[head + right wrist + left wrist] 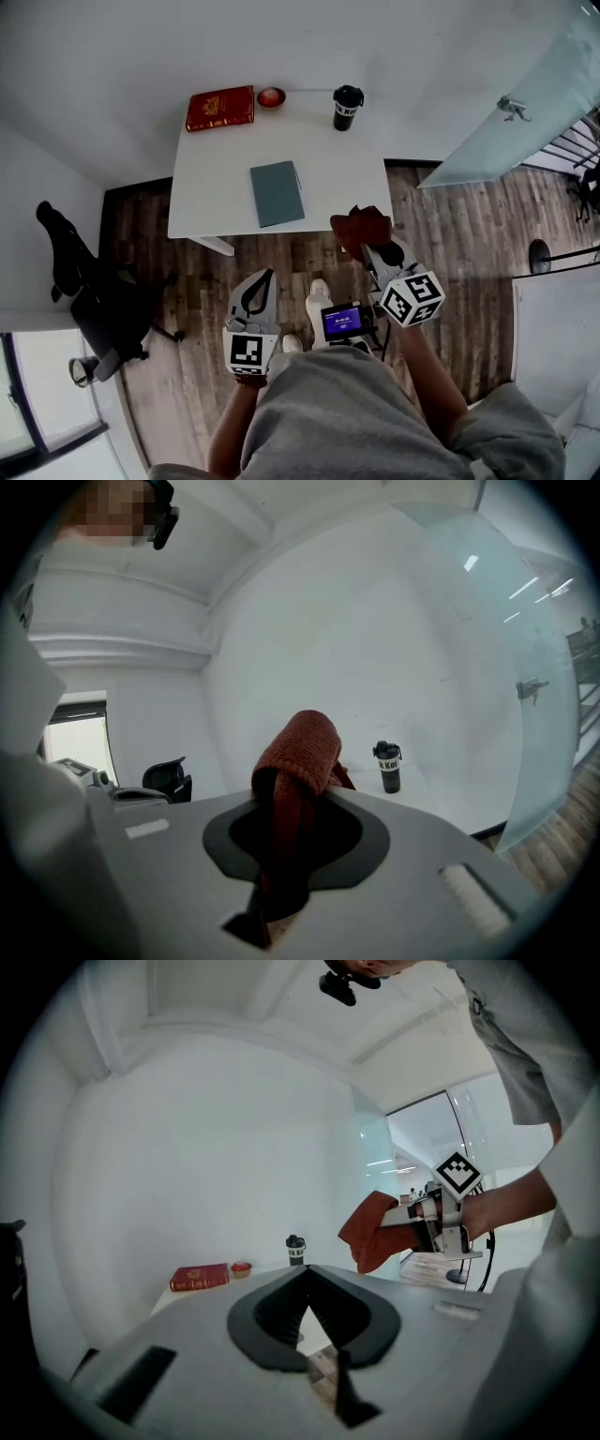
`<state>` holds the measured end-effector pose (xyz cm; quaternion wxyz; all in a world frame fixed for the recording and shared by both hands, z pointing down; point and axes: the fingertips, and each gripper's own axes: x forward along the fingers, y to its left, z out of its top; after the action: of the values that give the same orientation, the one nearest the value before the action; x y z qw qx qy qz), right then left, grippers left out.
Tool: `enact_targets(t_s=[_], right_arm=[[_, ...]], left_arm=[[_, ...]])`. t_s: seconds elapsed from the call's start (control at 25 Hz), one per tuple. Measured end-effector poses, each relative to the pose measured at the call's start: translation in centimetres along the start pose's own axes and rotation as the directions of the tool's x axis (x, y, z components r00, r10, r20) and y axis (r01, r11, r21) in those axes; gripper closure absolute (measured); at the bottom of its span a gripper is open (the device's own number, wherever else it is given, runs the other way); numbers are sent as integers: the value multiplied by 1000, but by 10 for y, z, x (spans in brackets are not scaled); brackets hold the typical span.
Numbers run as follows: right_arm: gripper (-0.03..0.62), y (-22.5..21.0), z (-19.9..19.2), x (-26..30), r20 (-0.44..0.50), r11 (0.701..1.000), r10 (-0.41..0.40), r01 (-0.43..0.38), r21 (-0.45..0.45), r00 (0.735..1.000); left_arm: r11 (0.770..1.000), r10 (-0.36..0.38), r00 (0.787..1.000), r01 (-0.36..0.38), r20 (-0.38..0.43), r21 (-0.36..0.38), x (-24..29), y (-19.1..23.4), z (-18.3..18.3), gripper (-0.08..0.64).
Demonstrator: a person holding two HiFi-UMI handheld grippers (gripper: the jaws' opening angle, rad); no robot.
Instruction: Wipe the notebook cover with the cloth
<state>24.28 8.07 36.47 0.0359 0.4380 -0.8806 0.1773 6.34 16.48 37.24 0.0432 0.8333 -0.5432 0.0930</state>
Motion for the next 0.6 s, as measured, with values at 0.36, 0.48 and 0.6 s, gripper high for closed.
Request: enact_targets(t_s=[0.36,0.48,0.6], right_arm=[[532,-56,10,116,-132,983,166,-175,-56,977],[532,-60,-12,156,-235,964,222,-249,-91,946],[532,-58,-39,184,-344,940,265,-321,-115,901]], left_arm=[[995,99,994,-98,-46,15,83,37,8,554],[994,111,990,-111,-82,7,93,50,-5,549],[996,89,986,-90,-139,-1,98,60,-25,535]])
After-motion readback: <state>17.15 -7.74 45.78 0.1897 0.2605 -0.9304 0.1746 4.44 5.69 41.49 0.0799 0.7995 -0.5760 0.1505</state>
